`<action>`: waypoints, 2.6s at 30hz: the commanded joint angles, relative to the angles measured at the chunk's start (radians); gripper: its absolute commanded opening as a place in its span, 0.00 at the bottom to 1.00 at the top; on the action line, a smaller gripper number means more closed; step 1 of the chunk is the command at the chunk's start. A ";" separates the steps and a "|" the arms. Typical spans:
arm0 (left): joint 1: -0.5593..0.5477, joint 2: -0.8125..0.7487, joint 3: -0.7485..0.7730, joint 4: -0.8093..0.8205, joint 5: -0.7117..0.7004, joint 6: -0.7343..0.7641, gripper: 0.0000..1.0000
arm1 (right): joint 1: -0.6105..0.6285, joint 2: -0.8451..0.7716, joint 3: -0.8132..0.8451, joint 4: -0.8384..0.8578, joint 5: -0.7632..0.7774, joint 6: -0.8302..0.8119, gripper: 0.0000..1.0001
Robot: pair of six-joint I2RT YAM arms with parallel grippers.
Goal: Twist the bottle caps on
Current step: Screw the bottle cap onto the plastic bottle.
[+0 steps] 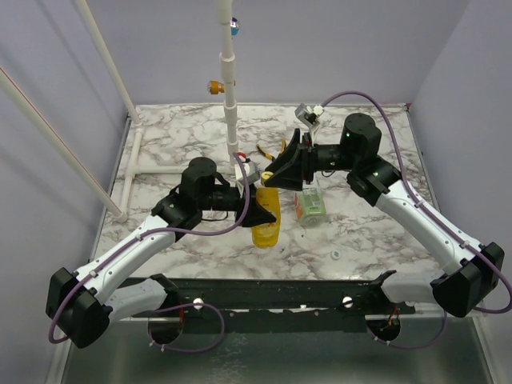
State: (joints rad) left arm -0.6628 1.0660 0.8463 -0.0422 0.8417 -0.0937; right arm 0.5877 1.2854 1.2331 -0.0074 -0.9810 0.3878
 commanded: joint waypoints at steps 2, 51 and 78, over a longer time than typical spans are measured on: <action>0.004 -0.006 0.033 0.027 0.034 -0.008 0.00 | 0.010 0.009 0.023 0.025 0.020 -0.010 0.56; -0.034 0.119 0.159 0.014 -0.571 0.009 0.00 | 0.245 0.094 0.142 -0.322 0.913 -0.095 0.28; -0.045 0.124 0.125 -0.016 -0.549 0.006 0.00 | 0.272 0.047 0.180 -0.291 1.011 -0.051 0.68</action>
State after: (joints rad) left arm -0.7025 1.2060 0.9733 -0.0914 0.2626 -0.0998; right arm 0.8276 1.3533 1.3907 -0.2569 0.1001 0.3408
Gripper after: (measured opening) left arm 0.430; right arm 0.671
